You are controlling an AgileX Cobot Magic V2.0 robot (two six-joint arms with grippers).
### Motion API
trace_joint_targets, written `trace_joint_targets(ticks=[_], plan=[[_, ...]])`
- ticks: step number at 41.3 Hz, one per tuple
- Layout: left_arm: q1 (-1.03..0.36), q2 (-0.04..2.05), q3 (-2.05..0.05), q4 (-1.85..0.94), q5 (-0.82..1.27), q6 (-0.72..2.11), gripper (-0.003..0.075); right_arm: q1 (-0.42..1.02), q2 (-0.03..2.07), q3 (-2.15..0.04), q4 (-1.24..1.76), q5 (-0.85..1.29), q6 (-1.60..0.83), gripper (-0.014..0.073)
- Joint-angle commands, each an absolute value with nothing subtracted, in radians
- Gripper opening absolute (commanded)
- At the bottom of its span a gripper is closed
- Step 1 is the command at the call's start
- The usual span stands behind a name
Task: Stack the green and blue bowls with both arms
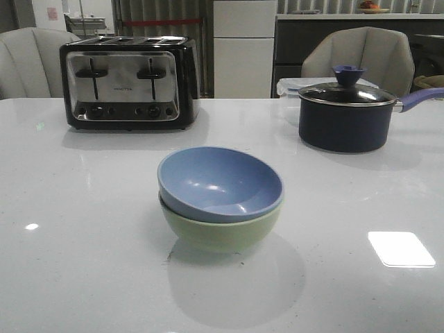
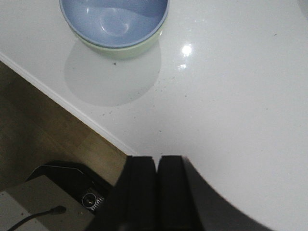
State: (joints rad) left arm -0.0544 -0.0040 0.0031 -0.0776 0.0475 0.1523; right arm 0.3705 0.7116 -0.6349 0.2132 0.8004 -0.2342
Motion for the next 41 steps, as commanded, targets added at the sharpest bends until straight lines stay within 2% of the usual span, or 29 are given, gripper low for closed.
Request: trace_joint_targets(ticks=[1, 7, 18, 29, 41], plan=[[-0.056, -0.024, 0.008, -0.087, -0.042, 0.144, 0.0093, 0.324, 0.656, -0.657, 0.223, 0.746, -0.244, 0.0029], [-0.056, -0.024, 0.008, -0.087, -0.042, 0.144, 0.0093, 0.198, 0.505, -0.575, 0.222, 0.591, -0.244, 0.0029], [-0.056, -0.024, 0.008, -0.087, -0.042, 0.144, 0.0093, 0.014, 0.195, -0.241, 0.247, 0.209, -0.244, 0.0029], [-0.056, -0.024, 0.008, -0.087, -0.042, 0.144, 0.0093, 0.003, 0.005, -0.038, 0.253, 0.094, -0.244, 0.0029], [-0.056, -0.024, 0.008, -0.087, -0.042, 0.144, 0.0093, 0.003, -0.027, 0.024, 0.252, 0.011, -0.244, 0.0029]])
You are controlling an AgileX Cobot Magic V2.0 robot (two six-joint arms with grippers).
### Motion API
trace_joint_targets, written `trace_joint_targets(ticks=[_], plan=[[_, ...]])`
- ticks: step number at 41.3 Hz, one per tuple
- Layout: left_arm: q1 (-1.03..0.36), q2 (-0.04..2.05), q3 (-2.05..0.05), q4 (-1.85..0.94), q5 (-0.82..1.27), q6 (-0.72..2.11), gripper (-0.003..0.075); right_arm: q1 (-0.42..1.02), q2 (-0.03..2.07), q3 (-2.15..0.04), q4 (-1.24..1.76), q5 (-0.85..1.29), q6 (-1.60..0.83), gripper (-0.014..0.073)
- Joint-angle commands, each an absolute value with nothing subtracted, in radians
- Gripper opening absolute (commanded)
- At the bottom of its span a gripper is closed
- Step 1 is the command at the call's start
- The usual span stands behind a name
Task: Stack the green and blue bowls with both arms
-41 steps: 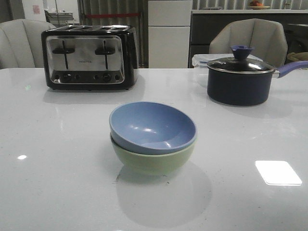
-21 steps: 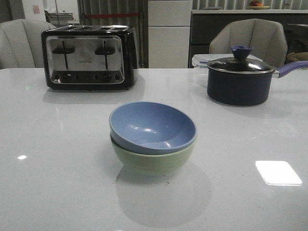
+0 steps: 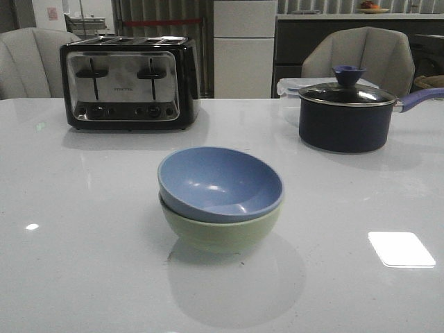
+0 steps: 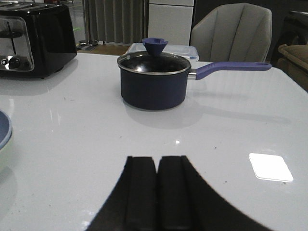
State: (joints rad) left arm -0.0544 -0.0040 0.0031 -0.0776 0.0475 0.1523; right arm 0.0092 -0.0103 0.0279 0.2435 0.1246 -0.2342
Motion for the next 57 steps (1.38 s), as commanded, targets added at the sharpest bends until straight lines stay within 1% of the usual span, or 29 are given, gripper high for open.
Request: trace_joint_targets(ticks=[1, 9, 14, 16, 57], plan=[[-0.056, -0.024, 0.008, -0.087, -0.042, 0.144, 0.0093, 0.003, -0.027, 0.024, 0.252, 0.008, -0.244, 0.0029], [-0.056, -0.024, 0.008, -0.087, -0.042, 0.144, 0.0093, 0.003, -0.029, 0.025, 0.230, -0.056, -0.215, 0.0029], [-0.056, -0.024, 0.008, -0.087, -0.042, 0.144, 0.0093, 0.002, -0.029, 0.025, 0.022, -0.117, -0.013, 0.0029], [-0.056, -0.024, 0.008, -0.087, -0.042, 0.144, 0.0093, 0.002, -0.029, 0.025, 0.000, -0.129, 0.029, 0.0029], [-0.056, -0.024, 0.008, -0.087, -0.042, 0.144, 0.0093, 0.003, -0.029, 0.025, 0.016, -0.111, 0.033, 0.0029]])
